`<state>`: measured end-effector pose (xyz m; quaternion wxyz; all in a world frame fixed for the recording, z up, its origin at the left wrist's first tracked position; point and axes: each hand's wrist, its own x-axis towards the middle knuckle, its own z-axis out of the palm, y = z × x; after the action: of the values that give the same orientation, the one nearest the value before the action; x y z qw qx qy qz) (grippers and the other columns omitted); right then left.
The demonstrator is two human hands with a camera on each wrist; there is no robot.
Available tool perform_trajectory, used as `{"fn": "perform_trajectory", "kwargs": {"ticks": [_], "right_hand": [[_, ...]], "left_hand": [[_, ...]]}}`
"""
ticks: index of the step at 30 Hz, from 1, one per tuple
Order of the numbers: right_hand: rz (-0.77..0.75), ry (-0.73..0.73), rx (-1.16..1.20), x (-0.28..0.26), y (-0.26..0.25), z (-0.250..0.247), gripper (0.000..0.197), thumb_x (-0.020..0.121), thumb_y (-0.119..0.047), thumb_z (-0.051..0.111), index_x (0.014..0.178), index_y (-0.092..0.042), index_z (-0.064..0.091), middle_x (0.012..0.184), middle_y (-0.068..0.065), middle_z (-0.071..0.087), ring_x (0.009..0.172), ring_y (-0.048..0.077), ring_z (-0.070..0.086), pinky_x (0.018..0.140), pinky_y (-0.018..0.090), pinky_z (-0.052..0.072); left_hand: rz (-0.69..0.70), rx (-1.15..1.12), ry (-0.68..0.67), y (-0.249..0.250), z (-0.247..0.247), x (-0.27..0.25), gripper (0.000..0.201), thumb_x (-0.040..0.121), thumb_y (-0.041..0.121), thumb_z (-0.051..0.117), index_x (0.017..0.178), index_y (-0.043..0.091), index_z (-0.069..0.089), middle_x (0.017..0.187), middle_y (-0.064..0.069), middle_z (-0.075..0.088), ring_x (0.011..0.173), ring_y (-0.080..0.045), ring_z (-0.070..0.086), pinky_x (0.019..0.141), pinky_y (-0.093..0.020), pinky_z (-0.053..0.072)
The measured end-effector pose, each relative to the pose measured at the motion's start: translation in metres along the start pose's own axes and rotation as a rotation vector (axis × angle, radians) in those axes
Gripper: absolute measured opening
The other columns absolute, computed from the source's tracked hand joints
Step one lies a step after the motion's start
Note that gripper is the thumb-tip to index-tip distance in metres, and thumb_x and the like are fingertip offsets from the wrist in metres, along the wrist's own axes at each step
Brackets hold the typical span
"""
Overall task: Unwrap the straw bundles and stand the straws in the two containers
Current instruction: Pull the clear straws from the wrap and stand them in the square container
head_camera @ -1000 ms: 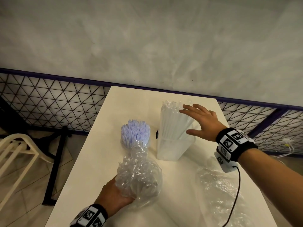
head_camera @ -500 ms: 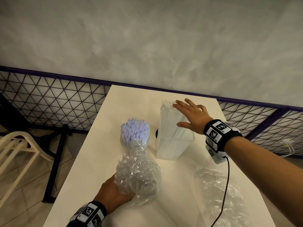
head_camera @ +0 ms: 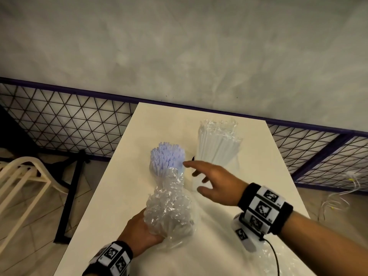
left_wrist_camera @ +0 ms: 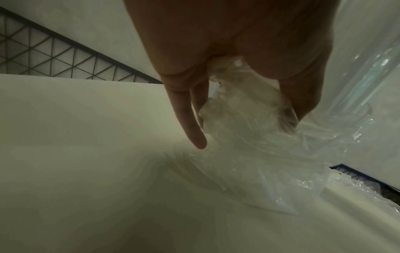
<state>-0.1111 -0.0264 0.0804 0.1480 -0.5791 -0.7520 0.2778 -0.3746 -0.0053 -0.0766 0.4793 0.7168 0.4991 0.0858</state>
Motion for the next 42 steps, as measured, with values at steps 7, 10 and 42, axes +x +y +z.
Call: {"fn": "perform_trajectory", "kwargs": {"ticks": [7,10,42], "right_hand": [[0.105,-0.125,0.217,0.004,-0.002,0.030,0.089,0.084,-0.005,0.064,0.150,-0.045,0.020,0.140,-0.017,0.043,0.119,0.005,0.047,0.091,0.024,0.051],[0.101,-0.155,0.287,0.010,0.001,0.033,0.087,0.079,-0.004,0.069,0.146,-0.046,0.032,0.148,-0.013,0.043,0.126,0.008,0.047,0.090,0.024,0.052],[0.248,0.093,0.300,0.013,0.011,0.037,0.039,0.067,-0.040,0.088,0.072,-0.007,0.068,0.061,0.006,0.064,0.049,0.008,0.056,0.050,0.026,0.046]], "left_hand": [[-0.030,-0.045,-0.102,0.001,-0.004,-0.005,0.061,0.053,0.044,0.082,0.108,0.034,0.059,0.098,0.024,0.064,0.105,-0.009,0.060,0.083,-0.006,0.042],[0.029,-0.027,-0.116,0.006,-0.007,-0.006,0.047,0.044,0.052,0.078,0.089,0.049,0.065,0.092,0.030,0.069,0.100,-0.002,0.064,0.091,-0.014,0.047],[0.039,-0.089,-0.074,0.003,-0.006,-0.002,0.045,0.041,0.057,0.076,0.083,0.047,0.062,0.078,0.046,0.063,0.085,0.026,0.057,0.075,0.003,0.038]]}}
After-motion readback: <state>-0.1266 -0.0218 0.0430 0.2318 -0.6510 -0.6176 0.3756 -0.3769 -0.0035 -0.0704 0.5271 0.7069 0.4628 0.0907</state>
